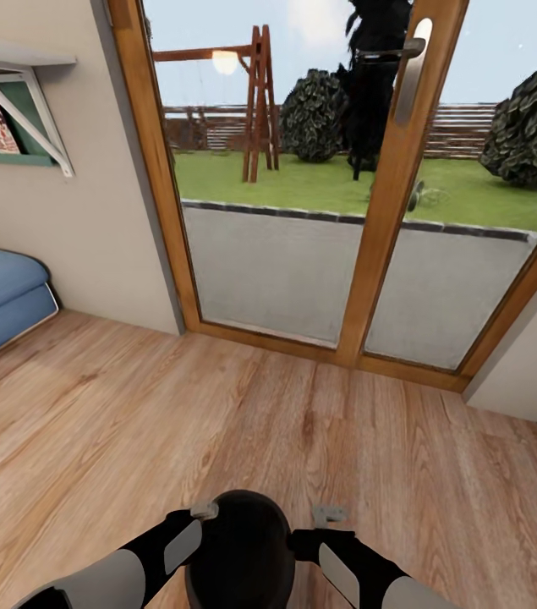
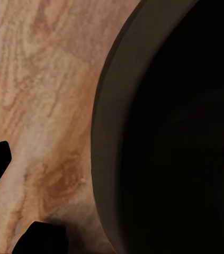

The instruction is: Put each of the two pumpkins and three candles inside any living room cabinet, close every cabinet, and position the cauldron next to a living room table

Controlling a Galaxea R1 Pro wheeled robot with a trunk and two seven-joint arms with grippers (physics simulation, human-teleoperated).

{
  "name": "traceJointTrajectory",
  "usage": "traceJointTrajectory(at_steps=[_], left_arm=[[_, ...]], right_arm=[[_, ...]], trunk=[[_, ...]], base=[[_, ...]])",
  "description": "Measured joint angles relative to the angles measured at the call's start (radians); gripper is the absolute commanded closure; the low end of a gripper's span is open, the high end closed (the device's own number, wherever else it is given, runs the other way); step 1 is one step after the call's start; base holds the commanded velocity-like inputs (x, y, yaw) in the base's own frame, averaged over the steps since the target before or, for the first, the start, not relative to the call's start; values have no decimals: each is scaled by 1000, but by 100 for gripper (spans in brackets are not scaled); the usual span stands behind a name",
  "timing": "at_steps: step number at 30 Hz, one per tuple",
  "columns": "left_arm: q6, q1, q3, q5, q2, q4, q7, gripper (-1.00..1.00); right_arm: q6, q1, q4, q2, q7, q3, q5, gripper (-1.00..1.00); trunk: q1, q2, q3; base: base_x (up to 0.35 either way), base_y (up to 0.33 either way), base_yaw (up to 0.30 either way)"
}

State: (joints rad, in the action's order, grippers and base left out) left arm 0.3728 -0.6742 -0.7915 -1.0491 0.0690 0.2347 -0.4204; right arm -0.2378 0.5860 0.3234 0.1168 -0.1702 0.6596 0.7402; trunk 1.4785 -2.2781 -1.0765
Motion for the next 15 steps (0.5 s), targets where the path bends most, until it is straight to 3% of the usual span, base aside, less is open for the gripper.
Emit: traceJointTrajectory(at_steps=[12, 15], left_arm=[[0, 0, 0, 0, -2, 2, -1, -100], [-1, 0, 0, 0, -17, 1, -1, -100]], right_arm=[[0, 0, -1, 0, -2, 0, -1, -100], [-2, 2, 12, -1, -12, 2, -4, -100]], trunk=[[46, -84, -38], [53, -99, -44]], base=[[0, 0, 0], [0, 0, 0]])
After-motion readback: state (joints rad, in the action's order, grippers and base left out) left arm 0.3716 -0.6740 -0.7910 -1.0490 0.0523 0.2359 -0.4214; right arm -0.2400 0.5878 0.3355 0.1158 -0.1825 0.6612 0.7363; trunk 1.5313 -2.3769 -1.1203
